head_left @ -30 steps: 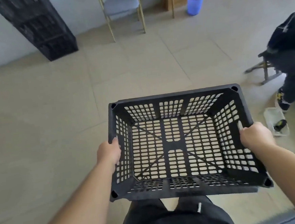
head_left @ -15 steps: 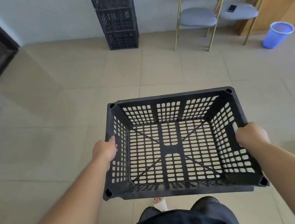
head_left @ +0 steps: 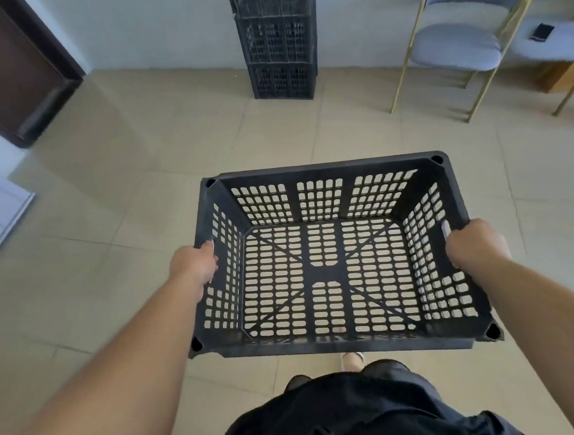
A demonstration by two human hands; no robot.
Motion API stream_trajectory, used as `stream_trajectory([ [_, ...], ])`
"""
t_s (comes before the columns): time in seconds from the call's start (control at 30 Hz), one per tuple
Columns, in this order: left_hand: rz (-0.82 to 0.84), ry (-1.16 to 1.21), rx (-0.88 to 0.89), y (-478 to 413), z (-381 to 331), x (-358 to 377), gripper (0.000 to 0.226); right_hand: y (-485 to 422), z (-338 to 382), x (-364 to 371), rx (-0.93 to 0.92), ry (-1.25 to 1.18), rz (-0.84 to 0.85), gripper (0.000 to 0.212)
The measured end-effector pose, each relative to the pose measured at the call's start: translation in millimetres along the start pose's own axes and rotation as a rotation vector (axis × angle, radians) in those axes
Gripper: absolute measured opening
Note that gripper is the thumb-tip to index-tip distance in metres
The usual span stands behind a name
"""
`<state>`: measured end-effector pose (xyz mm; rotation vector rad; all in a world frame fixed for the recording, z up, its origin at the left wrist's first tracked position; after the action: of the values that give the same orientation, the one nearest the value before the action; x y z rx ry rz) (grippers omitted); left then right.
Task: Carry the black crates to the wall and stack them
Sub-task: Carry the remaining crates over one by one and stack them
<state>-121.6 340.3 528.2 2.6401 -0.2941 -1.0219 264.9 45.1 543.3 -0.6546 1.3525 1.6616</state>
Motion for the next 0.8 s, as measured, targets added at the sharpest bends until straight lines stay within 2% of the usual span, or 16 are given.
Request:
stream_trajectory([
  [0.4,-0.111,0.095,-0.112,-158.8,-60.2,-28.8,0.042,-74.7,248.7,23.2,-0.164,0.083,0.059,0.036],
  [0.6,-0.065,0.128,-0.105,-294.8,-86.7,-53.3,0.043,-92.9,371.8,60.5,-0.182,0.091,0.061,0.035],
  [0.8,-0.025,0.110,-0.046,-425.4,-143.3,-89.7,0.041,-93.4,477.5,76.8,-0.138,0.026,0.048,0.029],
])
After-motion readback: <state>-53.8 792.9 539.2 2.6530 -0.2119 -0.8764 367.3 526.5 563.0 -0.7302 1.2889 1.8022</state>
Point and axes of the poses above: each hand's wrist, its own y-axis away from the middle knuckle, its own x-axis out of the palm, z = x × y, the point moved 5 cm from there along -y, towards the middle knuckle, and after that the axes turned 13 degrees about x, right-handed, at the moved point
